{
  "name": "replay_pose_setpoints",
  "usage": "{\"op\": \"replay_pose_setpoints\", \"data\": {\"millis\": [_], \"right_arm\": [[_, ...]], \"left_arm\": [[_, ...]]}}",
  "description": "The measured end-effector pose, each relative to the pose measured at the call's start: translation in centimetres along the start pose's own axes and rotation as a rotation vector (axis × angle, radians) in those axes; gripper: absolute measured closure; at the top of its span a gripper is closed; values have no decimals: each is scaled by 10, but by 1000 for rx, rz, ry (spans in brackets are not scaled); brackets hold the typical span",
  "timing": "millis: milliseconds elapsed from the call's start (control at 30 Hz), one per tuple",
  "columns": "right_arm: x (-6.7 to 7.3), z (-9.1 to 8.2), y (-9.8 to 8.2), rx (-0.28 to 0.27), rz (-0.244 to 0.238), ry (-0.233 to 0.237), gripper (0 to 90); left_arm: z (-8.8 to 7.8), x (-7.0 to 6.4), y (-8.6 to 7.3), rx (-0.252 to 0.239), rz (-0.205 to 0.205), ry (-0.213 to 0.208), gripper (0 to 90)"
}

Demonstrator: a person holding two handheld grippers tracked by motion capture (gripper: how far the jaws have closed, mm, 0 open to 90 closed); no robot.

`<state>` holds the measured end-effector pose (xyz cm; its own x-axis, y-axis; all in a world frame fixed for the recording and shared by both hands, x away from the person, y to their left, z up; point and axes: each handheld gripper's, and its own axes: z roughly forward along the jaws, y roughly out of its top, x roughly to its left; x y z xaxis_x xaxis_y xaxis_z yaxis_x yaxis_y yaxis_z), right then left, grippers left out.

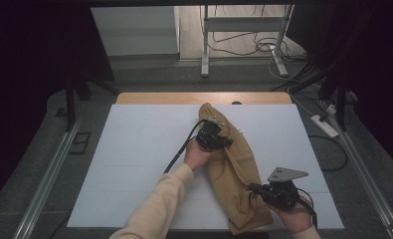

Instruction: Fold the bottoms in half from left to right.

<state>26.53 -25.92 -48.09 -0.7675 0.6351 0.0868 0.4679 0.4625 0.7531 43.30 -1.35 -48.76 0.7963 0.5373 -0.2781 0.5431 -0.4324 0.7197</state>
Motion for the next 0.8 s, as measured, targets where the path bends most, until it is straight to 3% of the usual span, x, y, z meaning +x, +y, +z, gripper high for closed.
{"op": "replay_pose_setpoints", "data": {"millis": [400, 600, 667, 733, 800], "right_arm": [[-8, -5, -7, 17, 20, -23, 883], [-9, -6, -9, 24, 27, -27, 883], [-9, -6, -9, 27, 24, -30, 881], [-9, -7, -10, 32, 24, -38, 860], [-9, -8, -11, 26, 22, -59, 718]], "left_arm": [[13, -3, 5, 10, -1, -14, 785], [13, -4, 7, -12, -10, -30, 755], [13, -5, 8, -14, -11, -18, 710], [13, -5, 8, -25, -13, 0, 601], [11, -5, 8, -36, -18, 2, 436]]}}
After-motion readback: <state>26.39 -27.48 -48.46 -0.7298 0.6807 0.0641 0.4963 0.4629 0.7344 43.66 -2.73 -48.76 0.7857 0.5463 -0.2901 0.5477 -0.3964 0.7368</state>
